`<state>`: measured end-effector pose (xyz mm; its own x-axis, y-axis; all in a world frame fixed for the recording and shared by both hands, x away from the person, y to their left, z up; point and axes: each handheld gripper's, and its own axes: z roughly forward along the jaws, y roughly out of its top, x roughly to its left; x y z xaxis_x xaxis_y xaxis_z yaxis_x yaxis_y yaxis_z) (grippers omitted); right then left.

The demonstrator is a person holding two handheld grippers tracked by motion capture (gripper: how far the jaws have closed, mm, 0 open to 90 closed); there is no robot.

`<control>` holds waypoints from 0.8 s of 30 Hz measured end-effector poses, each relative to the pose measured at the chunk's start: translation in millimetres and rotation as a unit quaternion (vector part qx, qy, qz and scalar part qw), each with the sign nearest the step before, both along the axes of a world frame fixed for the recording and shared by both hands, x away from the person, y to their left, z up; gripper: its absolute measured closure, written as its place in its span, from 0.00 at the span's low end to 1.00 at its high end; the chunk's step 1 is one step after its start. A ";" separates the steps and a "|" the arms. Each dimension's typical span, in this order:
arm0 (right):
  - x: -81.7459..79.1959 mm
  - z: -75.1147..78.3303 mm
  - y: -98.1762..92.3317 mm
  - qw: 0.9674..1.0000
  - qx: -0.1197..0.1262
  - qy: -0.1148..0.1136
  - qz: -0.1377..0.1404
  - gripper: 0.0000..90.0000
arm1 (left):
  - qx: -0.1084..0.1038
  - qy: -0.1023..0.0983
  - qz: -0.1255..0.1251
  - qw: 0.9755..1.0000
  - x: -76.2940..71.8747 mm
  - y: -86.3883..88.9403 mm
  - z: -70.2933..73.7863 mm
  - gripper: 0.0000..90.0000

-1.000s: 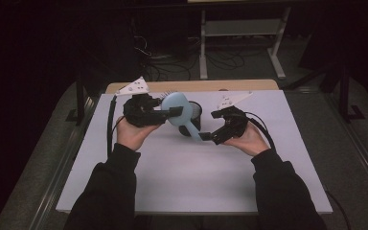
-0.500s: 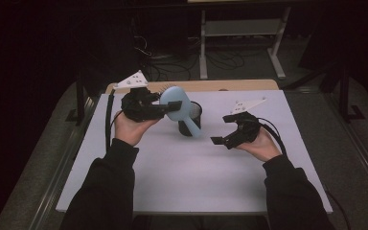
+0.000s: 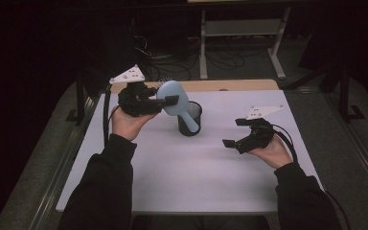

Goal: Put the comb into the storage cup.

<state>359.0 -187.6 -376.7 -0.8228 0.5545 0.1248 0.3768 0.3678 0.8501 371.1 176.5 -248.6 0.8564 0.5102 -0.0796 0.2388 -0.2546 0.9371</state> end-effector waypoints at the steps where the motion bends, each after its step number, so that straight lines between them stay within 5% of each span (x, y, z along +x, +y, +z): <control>1: -0.4 -0.8 -2.0 1.000 0.001 -0.001 -0.003 0.00 | -0.001 -0.001 0.001 1.000 0.5 0.0 0.7 0.60; 24: -18.6 -14.4 -24.6 1.000 0.004 0.002 -0.024 0.00 | -0.009 -0.005 0.012 1.000 17.8 3.8 15.7 0.60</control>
